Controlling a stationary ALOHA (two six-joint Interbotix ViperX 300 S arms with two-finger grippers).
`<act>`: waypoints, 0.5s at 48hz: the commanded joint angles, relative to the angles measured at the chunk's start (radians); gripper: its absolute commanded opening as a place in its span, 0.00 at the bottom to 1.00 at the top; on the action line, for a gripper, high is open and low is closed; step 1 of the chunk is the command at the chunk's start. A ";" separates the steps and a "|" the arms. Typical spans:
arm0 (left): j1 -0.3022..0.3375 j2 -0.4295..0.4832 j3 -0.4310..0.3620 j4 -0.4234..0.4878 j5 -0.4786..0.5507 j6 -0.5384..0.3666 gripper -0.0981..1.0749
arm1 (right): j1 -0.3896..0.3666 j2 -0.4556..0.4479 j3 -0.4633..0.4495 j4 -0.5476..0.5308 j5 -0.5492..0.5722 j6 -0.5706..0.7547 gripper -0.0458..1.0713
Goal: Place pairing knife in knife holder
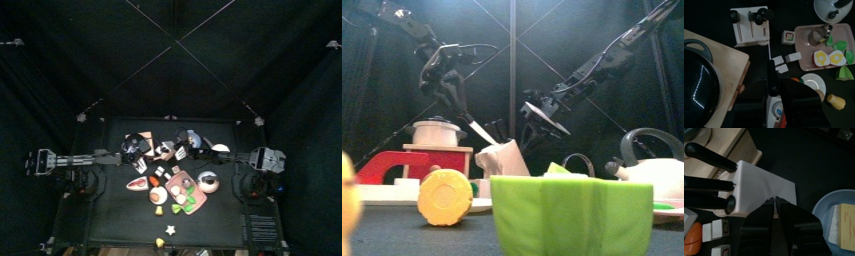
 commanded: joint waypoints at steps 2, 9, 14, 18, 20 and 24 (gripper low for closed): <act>0.011 -0.005 -0.026 0.003 -0.002 0.002 0.55 | -0.006 -0.015 -0.025 -0.002 -0.002 -0.002 0.53; 0.012 -0.003 -0.021 0.003 -0.002 0.002 0.55 | -0.006 -0.015 -0.026 -0.002 -0.002 -0.002 0.52; 0.012 -0.003 -0.021 0.003 -0.003 0.002 0.55 | -0.006 -0.015 -0.026 -0.002 -0.009 -0.002 0.52; 0.012 -0.003 -0.020 0.003 -0.003 0.002 0.55 | -0.006 -0.014 -0.026 -0.002 -0.017 -0.002 0.53; 0.012 -0.002 -0.021 0.003 -0.003 0.002 0.55 | -0.006 -0.014 -0.028 -0.002 -0.020 -0.002 0.52; 0.012 0.005 -0.023 0.002 -0.003 0.002 0.55 | -0.006 -0.014 -0.028 -0.002 -0.023 -0.002 0.53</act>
